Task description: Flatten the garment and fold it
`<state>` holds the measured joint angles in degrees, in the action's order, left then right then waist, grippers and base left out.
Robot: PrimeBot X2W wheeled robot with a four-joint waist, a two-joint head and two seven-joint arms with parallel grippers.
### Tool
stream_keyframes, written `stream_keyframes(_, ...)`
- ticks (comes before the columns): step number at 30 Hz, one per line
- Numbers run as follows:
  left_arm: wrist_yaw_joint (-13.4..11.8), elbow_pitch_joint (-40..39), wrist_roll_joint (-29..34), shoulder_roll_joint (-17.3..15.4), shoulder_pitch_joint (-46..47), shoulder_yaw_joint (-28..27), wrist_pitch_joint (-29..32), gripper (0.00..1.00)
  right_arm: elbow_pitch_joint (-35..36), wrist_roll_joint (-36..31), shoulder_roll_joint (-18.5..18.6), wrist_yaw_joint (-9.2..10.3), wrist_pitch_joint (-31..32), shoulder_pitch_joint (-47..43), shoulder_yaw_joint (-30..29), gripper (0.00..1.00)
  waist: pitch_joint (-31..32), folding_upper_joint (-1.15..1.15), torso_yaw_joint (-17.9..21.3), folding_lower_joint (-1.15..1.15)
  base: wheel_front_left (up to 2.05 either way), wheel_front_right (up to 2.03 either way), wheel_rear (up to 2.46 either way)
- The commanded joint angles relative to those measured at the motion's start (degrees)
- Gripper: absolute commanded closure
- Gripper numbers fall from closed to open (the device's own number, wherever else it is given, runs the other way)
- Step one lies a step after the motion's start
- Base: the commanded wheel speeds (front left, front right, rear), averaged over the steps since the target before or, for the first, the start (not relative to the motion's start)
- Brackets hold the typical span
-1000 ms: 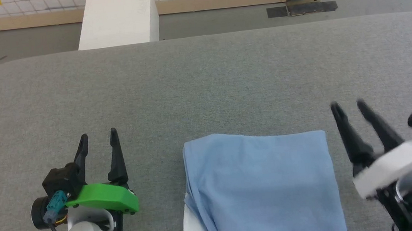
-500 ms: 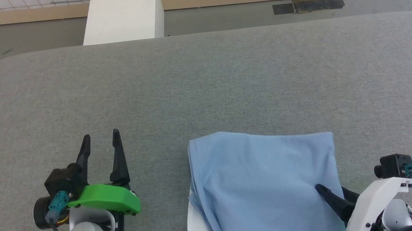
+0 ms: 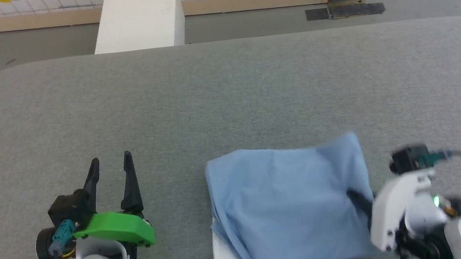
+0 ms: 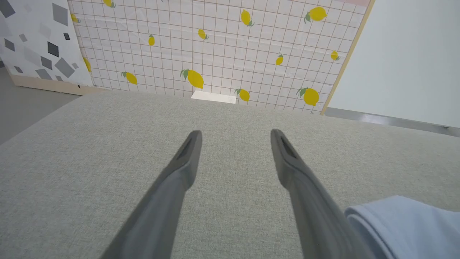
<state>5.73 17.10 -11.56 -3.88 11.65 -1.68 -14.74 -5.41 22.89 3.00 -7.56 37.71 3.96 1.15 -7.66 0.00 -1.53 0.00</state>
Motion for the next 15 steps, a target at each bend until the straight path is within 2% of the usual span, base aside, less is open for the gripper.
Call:
stream_keyframes(1, 0.0, -0.3, 0.6, 0.0, -0.5, -0.4, -0.3, 0.00, 2.3, -3.8, -0.1, 0.08, 1.1, 2.9, 0.6, 1.00, -0.1, 0.00, 1.3, 0.00, 0.00, 0.00, 0.00)
stream_keyframes(3, -0.1, -0.6, 0.7, -0.1, -0.6, -0.6, -0.3, 0.00, 5.1, -9.2, 1.0, 0.08, 3.4, 5.5, 2.3, 1.00, -0.3, 0.00, 2.5, 0.00, 0.00, 0.00, 0.00)
stream_keyframes(6, -0.2, -1.4, 0.8, -0.4, -0.5, -1.1, -0.3, 0.00, 7.3, -14.3, 6.5, 0.08, 6.1, 9.9, 5.6, 1.00, -1.2, 0.00, 5.0, 0.00, 0.00, 0.00, 0.00)
stream_keyframes(12, -0.6, -3.6, 1.2, -1.0, 0.8, -1.5, -0.3, 0.00, 4.6, -16.6, 18.4, 0.08, 7.6, 18.4, 7.1, 1.00, -4.6, 0.00, 10.8, 0.00, 0.00, 0.00, 0.00)
stream_keyframes(15, -0.8, -4.7, 1.6, -1.4, 1.9, -1.6, -0.3, 0.00, 1.9, -17.3, 21.5, 0.08, 7.1, 21.6, 5.1, 1.00, -7.0, 0.00, 13.6, 0.00, 0.00, 0.00, 0.00)
